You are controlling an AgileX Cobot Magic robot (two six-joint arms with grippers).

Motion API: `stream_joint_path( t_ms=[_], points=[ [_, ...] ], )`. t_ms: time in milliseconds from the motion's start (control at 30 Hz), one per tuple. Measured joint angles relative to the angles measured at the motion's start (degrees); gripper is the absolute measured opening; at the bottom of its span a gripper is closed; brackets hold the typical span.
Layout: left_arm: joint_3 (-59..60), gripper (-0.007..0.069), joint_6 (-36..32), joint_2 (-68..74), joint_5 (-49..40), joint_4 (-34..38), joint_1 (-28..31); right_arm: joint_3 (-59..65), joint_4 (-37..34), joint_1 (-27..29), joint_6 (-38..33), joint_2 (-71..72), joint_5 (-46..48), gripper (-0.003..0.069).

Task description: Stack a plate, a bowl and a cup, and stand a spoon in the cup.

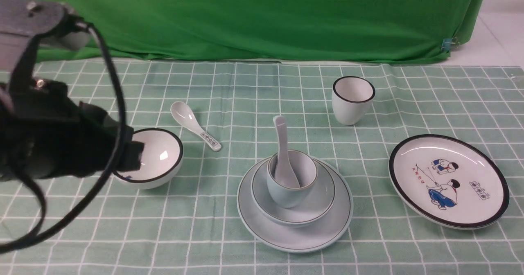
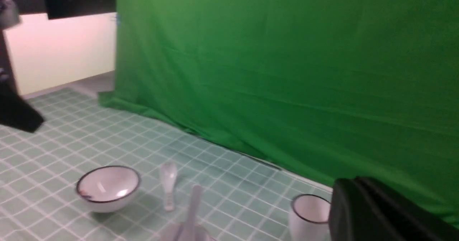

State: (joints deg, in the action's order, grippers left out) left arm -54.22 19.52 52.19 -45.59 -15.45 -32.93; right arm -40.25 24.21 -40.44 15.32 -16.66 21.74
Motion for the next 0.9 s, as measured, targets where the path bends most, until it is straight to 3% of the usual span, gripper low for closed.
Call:
stream_joint_path(
  t_ms=[67,167,467,900],
  points=[
    [4.02,0.0009,0.64,-5.13,2.1,0.11,0.0,2.31,5.72,0.0,6.26,4.21,3.5,0.0022],
    [10.32,0.0009,1.38,-12.84,5.3,0.69,0.0,3.92,8.29,0.0,9.44,7.52,5.71,0.0022],
    [26.81,0.0009,2.05,-34.66,15.56,1.27,0.0,4.49,8.78,0.0,9.71,8.38,5.82,0.0022],
    [28.8,0.001,1.85,-38.74,17.0,1.27,0.0,4.49,8.78,0.0,9.84,8.38,6.13,0.0062]
  ],
)
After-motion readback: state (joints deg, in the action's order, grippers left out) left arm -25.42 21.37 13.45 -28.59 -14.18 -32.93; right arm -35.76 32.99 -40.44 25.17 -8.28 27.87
